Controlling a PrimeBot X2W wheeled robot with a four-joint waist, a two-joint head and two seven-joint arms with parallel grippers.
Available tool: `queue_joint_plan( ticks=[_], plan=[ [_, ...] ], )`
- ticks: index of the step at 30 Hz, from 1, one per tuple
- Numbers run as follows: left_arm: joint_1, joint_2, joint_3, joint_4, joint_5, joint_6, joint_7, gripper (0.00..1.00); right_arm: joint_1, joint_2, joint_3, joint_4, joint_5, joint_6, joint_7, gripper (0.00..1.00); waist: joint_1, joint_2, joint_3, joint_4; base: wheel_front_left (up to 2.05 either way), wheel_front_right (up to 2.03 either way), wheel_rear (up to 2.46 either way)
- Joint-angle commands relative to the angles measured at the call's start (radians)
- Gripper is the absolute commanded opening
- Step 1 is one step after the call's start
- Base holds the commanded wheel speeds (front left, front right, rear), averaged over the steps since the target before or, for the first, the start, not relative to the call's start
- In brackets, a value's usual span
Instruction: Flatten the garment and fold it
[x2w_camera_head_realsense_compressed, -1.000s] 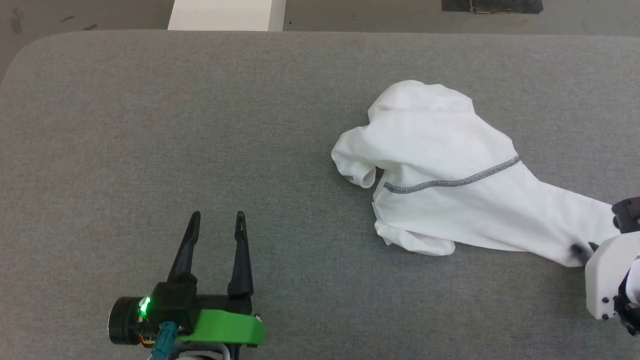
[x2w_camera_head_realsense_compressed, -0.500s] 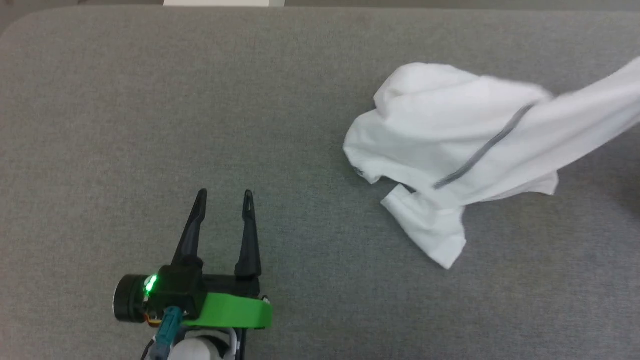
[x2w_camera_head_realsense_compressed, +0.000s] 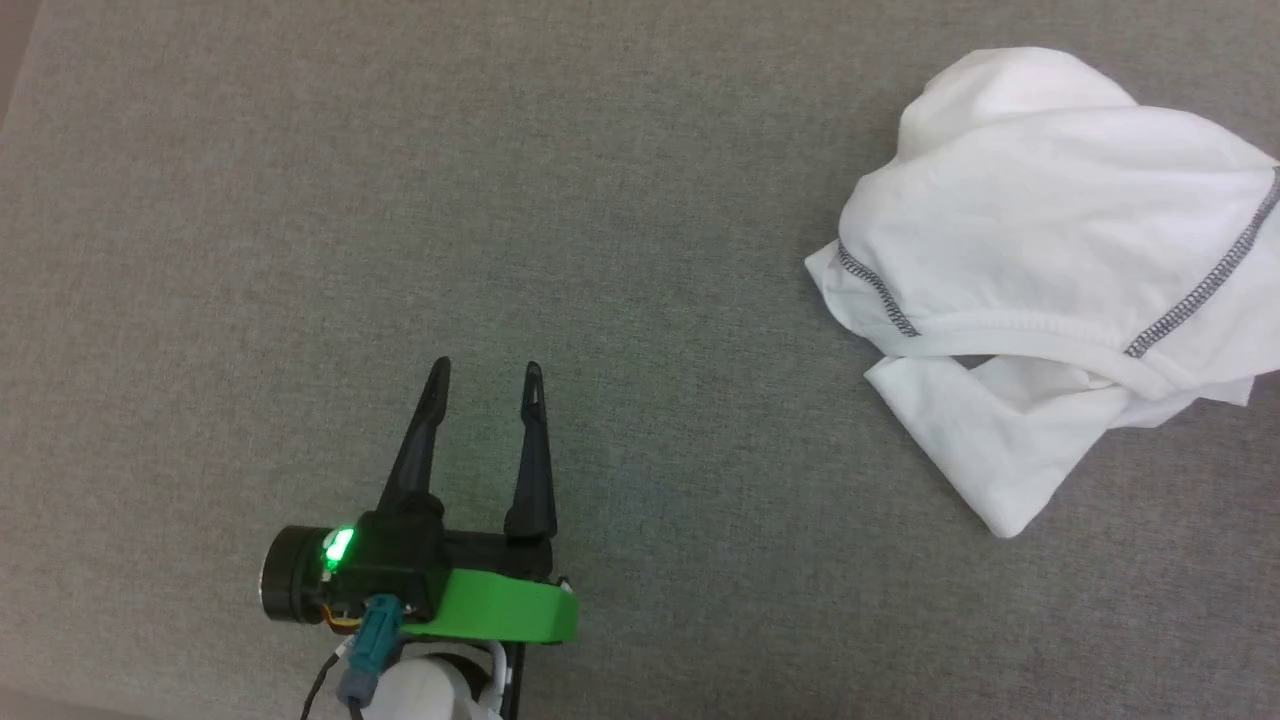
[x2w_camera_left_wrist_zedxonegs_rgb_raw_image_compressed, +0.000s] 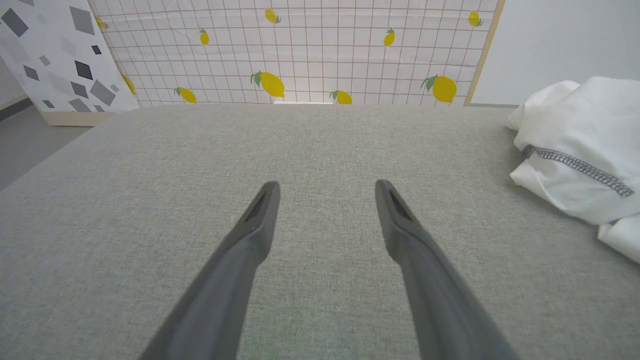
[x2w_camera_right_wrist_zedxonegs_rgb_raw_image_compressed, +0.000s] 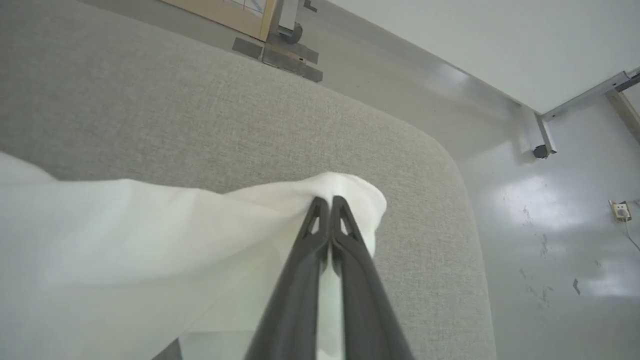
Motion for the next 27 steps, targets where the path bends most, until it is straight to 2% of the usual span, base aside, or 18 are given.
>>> queue_joint_plan(
  ticks=[1,8,14,18,23,27],
  plan=[
    [-0.024,-0.005,-0.007,0.002,-0.009,0.006,-0.004,1.00,0.005,0.006,0.001,0.016,-0.006,-0.002,-0.016,1.00,-0.0001,0.0000,0.011,0.010,0.00,0.00,0.00],
    [-0.026,-0.005,-0.005,0.028,-0.002,0.002,-0.004,1.00,-0.005,0.063,0.009,0.036,0.038,-0.002,-0.117,1.00,-0.0001,0.0000,-0.065,-0.030,0.00,0.00,0.00],
    [0.022,0.008,0.020,0.039,-0.002,-0.006,-0.004,1.00,0.102,0.138,-0.008,-0.070,0.119,-0.002,-0.180,1.00,-0.0001,0.0000,-0.173,-0.069,0.00,0.00,0.00],
    [0.066,0.021,0.041,0.034,-0.007,-0.010,-0.004,1.00,0.239,0.231,-0.051,-0.208,0.135,-0.002,-0.227,1.00,-0.0001,0.0000,-0.229,-0.093,0.00,0.00,0.00],
    [0.122,0.033,0.060,0.027,-0.012,-0.014,-0.004,1.00,0.455,0.407,-0.104,-0.400,0.106,-0.002,-0.268,1.00,-0.0001,0.0000,-0.274,-0.116,0.00,0.00,0.00],
    [0.150,0.032,0.066,0.019,-0.015,-0.016,-0.004,1.00,0.605,0.517,-0.102,-0.506,0.087,-0.002,-0.266,1.00,-0.0001,0.0000,-0.285,-0.124,0.00,0.00,0.00]
  ],
)
